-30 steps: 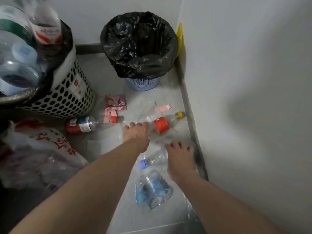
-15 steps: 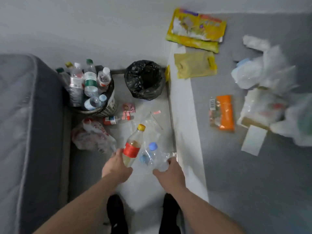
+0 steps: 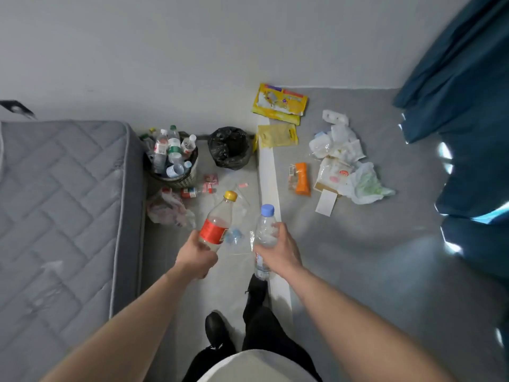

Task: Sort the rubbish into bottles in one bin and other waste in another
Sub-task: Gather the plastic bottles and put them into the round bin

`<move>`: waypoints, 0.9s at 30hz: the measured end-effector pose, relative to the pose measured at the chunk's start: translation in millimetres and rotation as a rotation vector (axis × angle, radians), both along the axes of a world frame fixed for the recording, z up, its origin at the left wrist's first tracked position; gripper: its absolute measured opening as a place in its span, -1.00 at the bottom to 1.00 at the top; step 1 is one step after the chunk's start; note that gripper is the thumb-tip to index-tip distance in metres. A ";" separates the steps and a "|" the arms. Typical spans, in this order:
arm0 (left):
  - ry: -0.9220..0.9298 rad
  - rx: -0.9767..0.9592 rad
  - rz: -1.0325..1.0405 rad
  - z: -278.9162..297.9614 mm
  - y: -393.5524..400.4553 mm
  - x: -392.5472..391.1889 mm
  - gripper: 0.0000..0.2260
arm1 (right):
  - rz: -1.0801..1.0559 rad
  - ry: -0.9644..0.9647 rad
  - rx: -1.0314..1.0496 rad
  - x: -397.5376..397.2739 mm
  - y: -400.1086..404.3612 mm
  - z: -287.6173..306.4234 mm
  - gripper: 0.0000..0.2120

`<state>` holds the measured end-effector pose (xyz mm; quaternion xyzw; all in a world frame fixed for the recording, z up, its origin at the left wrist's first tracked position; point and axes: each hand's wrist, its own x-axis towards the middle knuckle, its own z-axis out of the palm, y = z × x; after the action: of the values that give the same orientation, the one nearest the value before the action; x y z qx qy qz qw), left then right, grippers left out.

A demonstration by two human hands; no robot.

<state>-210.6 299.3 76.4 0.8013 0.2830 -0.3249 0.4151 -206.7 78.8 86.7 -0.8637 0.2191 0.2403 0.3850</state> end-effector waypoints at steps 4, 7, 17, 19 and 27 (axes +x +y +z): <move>-0.085 -0.069 0.047 18.4 18.0 -17.8 -0.63 | 0.015 -0.040 0.019 -22.2 11.6 24.5 -0.44; -0.106 -0.076 0.099 34.9 24.6 -22.5 -0.61 | 0.029 -0.059 0.037 -22.6 18.8 39.0 -0.40; -0.280 -0.100 0.287 71.5 44.3 4.7 -0.51 | 0.127 -0.109 0.119 45.6 43.3 68.9 -0.36; -0.296 -0.052 0.337 75.8 54.8 16.4 -0.44 | 0.135 -0.117 0.108 61.4 58.2 73.0 -0.35; -0.374 0.044 0.341 88.6 136.3 85.3 -0.66 | 0.127 -0.137 0.092 125.1 137.5 75.2 -0.33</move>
<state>-125.3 435.6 164.9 0.7970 0.3393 -0.0904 0.4914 -81.6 216.3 161.9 -0.8716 0.1259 0.2146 0.4223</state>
